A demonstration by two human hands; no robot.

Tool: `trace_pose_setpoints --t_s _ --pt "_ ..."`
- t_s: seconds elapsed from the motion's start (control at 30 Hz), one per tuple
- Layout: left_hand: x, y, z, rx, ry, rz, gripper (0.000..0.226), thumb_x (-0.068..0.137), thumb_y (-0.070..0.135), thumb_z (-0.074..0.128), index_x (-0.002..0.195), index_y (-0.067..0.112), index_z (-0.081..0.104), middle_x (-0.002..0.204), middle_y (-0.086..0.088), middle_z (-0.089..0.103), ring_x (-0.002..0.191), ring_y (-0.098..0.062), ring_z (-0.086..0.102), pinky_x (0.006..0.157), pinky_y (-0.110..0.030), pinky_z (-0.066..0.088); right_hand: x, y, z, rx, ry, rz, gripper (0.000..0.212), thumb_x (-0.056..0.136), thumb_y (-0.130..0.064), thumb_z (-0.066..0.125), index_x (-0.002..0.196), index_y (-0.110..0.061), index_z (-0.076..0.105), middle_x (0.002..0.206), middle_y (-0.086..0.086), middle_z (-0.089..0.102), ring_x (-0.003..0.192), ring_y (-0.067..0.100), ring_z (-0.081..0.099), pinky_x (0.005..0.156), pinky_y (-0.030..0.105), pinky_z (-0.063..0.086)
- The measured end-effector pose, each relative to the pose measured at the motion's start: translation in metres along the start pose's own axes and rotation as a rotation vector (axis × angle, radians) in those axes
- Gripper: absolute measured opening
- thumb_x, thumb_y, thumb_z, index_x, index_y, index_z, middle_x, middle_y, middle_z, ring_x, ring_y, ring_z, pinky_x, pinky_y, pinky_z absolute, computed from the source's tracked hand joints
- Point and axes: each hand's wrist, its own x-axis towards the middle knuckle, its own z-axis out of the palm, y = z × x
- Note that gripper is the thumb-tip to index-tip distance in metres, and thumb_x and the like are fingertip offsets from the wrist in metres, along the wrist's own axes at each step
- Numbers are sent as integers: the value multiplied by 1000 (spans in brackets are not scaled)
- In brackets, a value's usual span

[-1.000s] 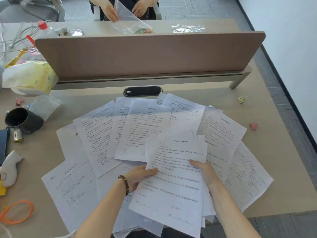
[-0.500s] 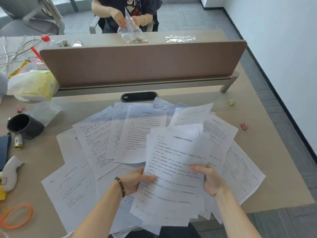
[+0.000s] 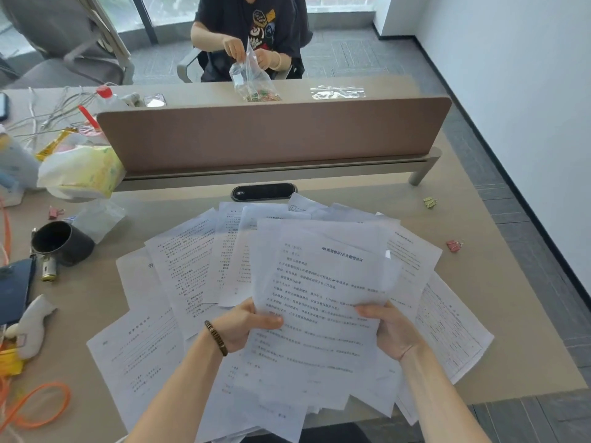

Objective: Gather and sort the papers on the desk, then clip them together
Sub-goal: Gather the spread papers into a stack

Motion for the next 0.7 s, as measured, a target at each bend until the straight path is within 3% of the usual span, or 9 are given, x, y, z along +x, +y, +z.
trace_pose_setpoints --t_s 0.1,0.17,0.27,0.37,0.5,0.7 --pt "-7 12 -1 -5 -3 48 67 63 24 92 120 -2 67 128 -24 64 117 -40 63 95 -52 54 0 -11 12 -15 24 -53 40 64 -9 83 103 -17 81 120 14 73 108 33 71 92 52 56" --pt "-12 20 -3 -36 -18 70 61 64 21 91 119 2 70 129 -23 64 118 -39 63 92 -49 56 -1 -18 20 -22 22 -67 34 72 -3 70 100 -18 82 117 12 75 106 31 72 89 49 58" --pt "-16 31 -2 -78 5 110 59 68 17 88 122 5 67 129 -20 65 118 -40 62 92 -50 55 0 -26 29 -31 25 -78 36 69 -7 78 104 -14 81 119 13 74 107 32 72 84 45 61" --pt "-13 39 2 36 241 215 40 84 11 72 123 8 65 124 -11 70 115 -32 65 98 -49 52 8 -32 42 -153 97 -189 44 77 0 78 118 -15 72 120 8 74 111 27 70 87 41 58" --pt "-2 40 2 149 530 309 17 94 16 63 109 18 72 107 -3 77 108 -29 69 93 -43 56 23 -33 67 -366 324 -353 35 83 -1 77 106 -27 73 102 -10 79 98 12 74 78 26 56" --pt "2 31 5 48 669 404 20 92 9 64 110 15 70 112 -3 74 109 -24 67 96 -42 55 35 -26 87 -401 435 -484 20 88 -11 74 97 -29 73 91 -18 78 87 2 73 64 14 54"
